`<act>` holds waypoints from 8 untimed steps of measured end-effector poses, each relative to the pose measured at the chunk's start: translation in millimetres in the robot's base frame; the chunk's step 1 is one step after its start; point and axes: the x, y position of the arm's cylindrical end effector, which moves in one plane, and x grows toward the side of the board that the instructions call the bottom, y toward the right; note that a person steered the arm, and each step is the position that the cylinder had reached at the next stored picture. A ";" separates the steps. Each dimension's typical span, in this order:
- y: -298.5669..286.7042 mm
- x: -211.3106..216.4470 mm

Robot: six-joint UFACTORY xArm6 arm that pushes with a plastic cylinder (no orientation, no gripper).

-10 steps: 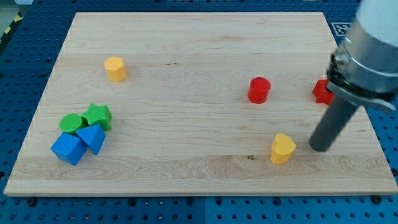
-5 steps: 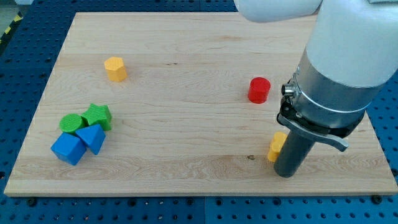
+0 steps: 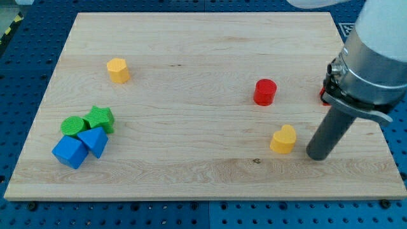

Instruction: Move the yellow heart towards the left bottom side of the red circle

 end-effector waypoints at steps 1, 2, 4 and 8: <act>-50.8 -0.9; -83.3 -2.5; -90.6 -23.3; -76.4 -39.8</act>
